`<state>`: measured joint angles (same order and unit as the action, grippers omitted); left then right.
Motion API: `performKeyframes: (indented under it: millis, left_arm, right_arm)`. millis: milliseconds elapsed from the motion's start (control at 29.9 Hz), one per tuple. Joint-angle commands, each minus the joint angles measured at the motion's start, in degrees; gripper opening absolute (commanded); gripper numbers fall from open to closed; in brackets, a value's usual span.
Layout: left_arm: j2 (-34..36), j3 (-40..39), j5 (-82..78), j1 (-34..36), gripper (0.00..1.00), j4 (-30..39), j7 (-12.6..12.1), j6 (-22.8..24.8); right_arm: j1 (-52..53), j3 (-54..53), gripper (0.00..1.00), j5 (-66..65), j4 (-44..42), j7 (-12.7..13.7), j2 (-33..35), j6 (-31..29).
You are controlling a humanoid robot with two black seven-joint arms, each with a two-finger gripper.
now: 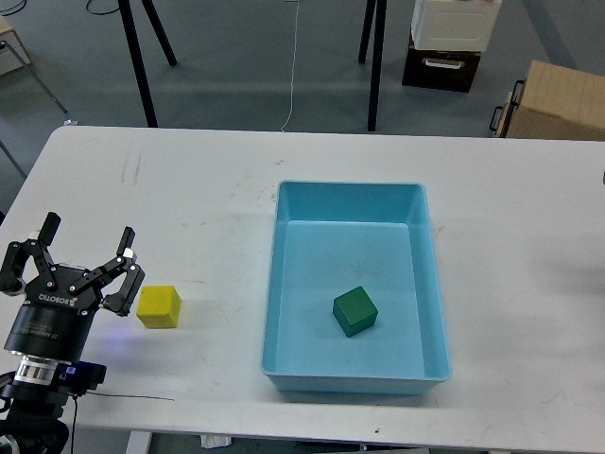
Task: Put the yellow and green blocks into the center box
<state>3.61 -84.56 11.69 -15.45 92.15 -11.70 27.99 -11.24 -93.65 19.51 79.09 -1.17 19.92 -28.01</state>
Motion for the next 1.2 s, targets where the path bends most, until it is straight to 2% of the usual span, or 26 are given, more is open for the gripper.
performKeyframes:
  millis: [0,134,301,334,401,468,535,601,668,869,935,1036,1169]
  left_arm:
    - [0.69,-0.26,0.09,0.07,1.0,0.22,0.54,0.01]
    - [0.43,-0.61,0.18,0.16,1.0,0.23,1.32,0.01]
    - [0.34,-3.32,0.09,0.16,1.0,0.23,5.45,0.01]
    - [0.6,-4.81,0.09,0.24,1.0,-0.04,5.81,0.01]
    - [1.83,-7.89,0.0,1.64,1.0,-2.22,4.93,0.01]
    - [5.33,-8.43,-0.61,4.89,1.0,-8.53,4.14,0.01]
    - [8.77,-9.13,-0.88,9.28,1.0,-14.95,5.36,0.01]
    - [8.78,-9.75,-0.18,13.76,1.0,-18.57,7.47,0.01]
    - [10.61,-10.1,0.79,16.58,1.0,-18.85,7.92,0.01]
    - [24.83,-9.49,1.41,26.77,1.0,-17.44,7.92,0.01]
    - [30.98,-7.3,0.8,29.76,1.0,-17.44,7.74,0.01]
    - [41.18,2.52,-1.66,36.95,1.0,-17.18,7.3,0.01]
    - [48.23,18.95,-11.04,52.23,1.0,-16.56,7.13,0.01]
  right_arm:
    - [-11.32,-3.65,1.0,0.0,7.64,0.03,-8.74,0.01]
    - [-16.96,-3.56,1.0,-0.17,11.79,0.21,-14.28,0.01]
    - [-19.25,-3.73,1.0,-0.35,11.88,0.29,-14.38,0.01]
    - [-19.6,-3.82,1.0,-0.43,11.88,0.29,-14.12,0.01]
    - [-20.39,-4.09,1.0,-0.43,12.05,0.29,-13.94,0.01]
    - [-21.18,-4.26,1.0,-0.52,12.58,0.29,-12.89,0.01]
    - [-21.97,-4.35,1.0,-0.61,13.63,0.29,-12.18,0.01]
    - [-22.85,-5.14,1.0,-0.61,14.51,0.29,-12.09,0.01]
    - [-23.03,-5.75,1.0,-0.61,14.6,0.29,-12.09,0.01]
    - [-22.77,-6.02,1.0,-0.61,14.52,0.29,-12.44,0.01]
    - [-22.59,-6.11,1.0,-0.61,14.52,0.29,-12.36,0.01]
    - [-22.59,-7.16,1.0,-0.61,14.52,0.29,-12.36,0.01]
    - [-22.07,-8.04,1.0,-0.52,14.52,0.29,-12.18,0.01]
